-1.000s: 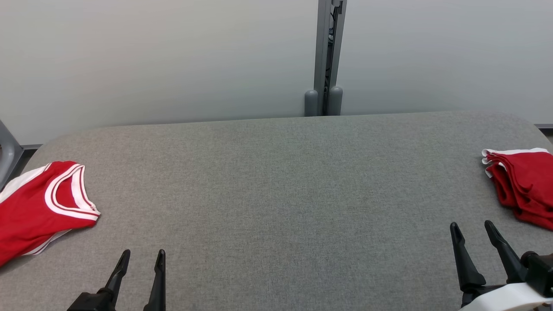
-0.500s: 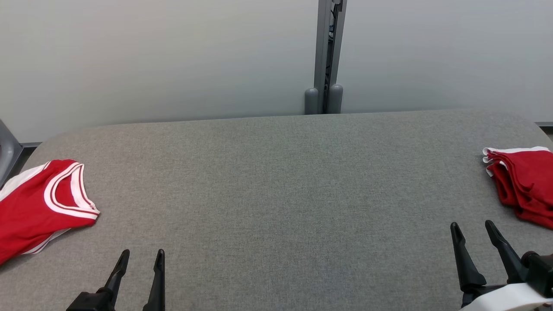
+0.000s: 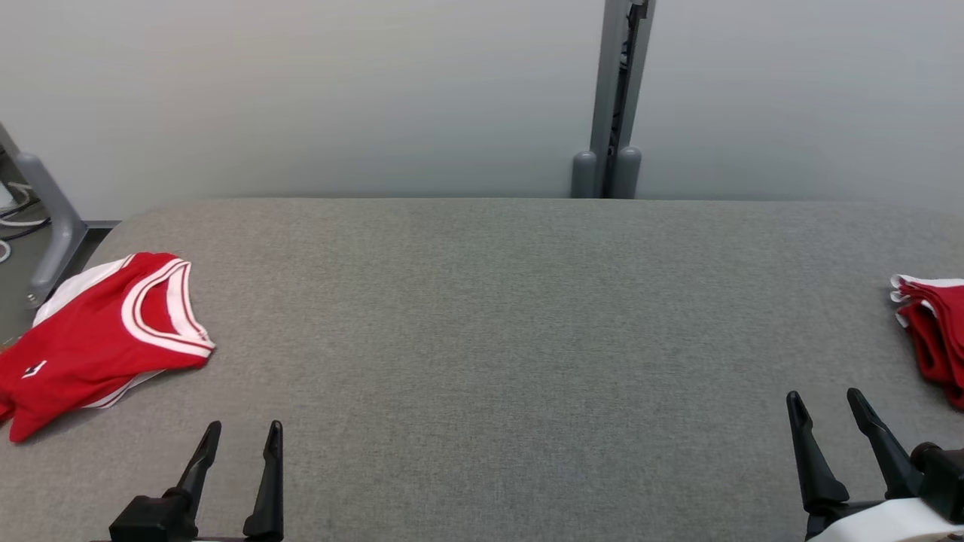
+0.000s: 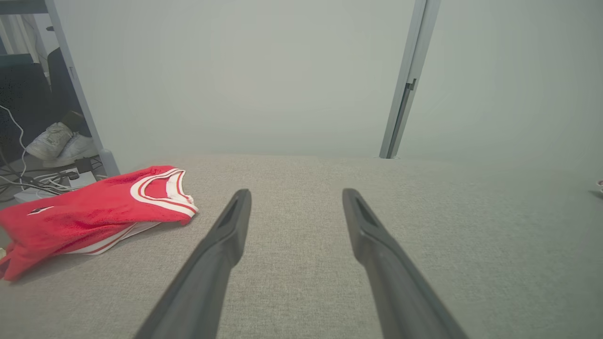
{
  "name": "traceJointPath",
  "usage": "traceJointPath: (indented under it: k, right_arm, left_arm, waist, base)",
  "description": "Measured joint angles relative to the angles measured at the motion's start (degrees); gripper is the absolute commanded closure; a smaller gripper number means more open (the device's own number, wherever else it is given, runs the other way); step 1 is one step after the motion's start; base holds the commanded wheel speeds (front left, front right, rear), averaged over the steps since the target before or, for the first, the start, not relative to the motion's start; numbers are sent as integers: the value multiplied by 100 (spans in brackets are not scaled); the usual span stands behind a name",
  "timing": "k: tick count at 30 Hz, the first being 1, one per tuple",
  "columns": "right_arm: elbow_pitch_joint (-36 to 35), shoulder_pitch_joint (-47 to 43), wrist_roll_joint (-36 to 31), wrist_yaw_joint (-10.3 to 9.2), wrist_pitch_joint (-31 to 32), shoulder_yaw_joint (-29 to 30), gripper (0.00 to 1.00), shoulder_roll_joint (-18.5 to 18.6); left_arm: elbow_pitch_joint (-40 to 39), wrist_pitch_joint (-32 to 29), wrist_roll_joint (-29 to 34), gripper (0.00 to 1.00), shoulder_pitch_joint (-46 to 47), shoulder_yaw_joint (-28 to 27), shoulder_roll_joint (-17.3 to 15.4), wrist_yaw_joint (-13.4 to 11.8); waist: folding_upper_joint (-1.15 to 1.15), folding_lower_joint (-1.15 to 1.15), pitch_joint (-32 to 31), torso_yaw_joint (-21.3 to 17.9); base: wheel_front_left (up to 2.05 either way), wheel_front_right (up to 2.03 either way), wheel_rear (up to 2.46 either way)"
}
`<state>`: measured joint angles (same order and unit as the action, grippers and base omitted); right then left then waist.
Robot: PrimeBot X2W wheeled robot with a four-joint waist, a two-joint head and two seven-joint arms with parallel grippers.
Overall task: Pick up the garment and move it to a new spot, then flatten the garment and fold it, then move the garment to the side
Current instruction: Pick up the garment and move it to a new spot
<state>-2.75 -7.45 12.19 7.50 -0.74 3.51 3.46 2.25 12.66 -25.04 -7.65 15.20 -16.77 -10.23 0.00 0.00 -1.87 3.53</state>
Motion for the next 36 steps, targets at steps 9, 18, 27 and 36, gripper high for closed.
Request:
traceJointPath:
  k: [9,18,27,36]
  right_arm:
    - [-58,-11,3,0,22,-111,0,-22]
    - [-131,11,55,0,21,-286,0,-40]
    - [-67,76,108,0,14,-393,0,-54]
    - [-51,79,112,0,4,-408,0,-56]
  left_arm:
    - [13,47,-24,0,173,-146,-105,-18]
    - [-113,100,-43,0,214,-231,-146,-26]
    - [-166,132,-118,0,229,-242,-194,16]
    - [-180,143,-123,0,230,-208,-187,2]
  waist:
    - [0,0,17,783]
    - [0,0,-9,1621]
    - [0,0,-57,2141]
    - [0,0,-26,2177]
  base:
    - [0,0,0]
    - [0,0,0]
    - [0,0,0]
    - [0,0,0]
